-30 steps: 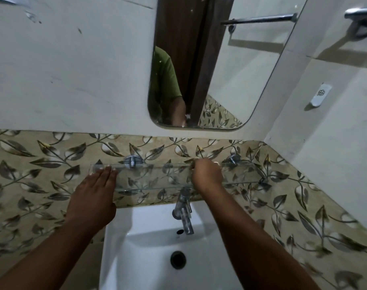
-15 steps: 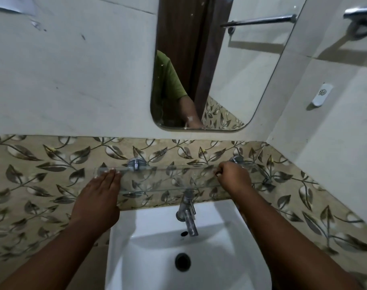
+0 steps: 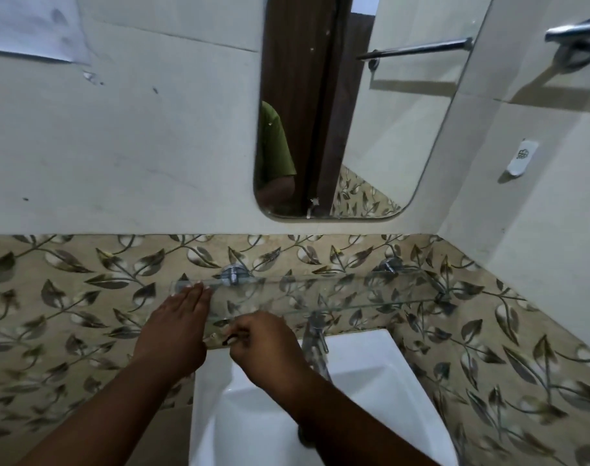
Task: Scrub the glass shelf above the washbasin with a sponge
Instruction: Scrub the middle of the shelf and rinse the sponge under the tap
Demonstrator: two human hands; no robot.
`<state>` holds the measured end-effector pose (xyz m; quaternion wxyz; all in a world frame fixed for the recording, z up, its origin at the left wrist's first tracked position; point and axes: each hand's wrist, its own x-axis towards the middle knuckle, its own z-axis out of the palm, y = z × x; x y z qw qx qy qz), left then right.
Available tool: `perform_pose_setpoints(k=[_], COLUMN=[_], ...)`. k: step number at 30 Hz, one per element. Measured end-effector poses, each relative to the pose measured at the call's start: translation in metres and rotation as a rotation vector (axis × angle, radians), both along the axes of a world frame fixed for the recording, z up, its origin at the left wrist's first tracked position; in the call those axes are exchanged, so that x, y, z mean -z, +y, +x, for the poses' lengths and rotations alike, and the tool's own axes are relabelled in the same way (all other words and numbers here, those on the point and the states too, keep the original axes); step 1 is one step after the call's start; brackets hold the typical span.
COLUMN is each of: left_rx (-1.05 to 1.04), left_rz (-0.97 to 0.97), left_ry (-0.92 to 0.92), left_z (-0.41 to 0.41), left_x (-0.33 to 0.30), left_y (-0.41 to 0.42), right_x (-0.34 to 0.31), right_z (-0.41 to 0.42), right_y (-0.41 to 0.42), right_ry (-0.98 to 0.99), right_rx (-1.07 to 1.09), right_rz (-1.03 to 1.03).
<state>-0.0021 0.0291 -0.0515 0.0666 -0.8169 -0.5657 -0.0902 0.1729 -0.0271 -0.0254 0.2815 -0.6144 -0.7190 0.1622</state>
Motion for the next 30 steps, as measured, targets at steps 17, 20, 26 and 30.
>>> perform_pose_setpoints(k=[17,20,26,30], left_rx=[-0.224,-0.229,-0.192,-0.203], left_rz=[-0.045,-0.044,-0.042,-0.017], left_ry=[-0.179,-0.193,-0.187,-0.149], left_z=[-0.068,-0.064,-0.051,-0.04], left_x=[0.005,0.004,0.01,0.006], left_y=[-0.03,-0.029,-0.023,-0.021], right_x=[0.019,0.019,0.037,0.044], right_z=[-0.077,-0.083,-0.059,-0.032], right_y=[0.014,0.023,0.033,0.043], right_ry=[-0.296,-0.46,-0.506,-0.55], right_rx=[-0.135,-0.108,-0.136,-0.139], right_rz=[0.272,0.297,0.56,0.728])
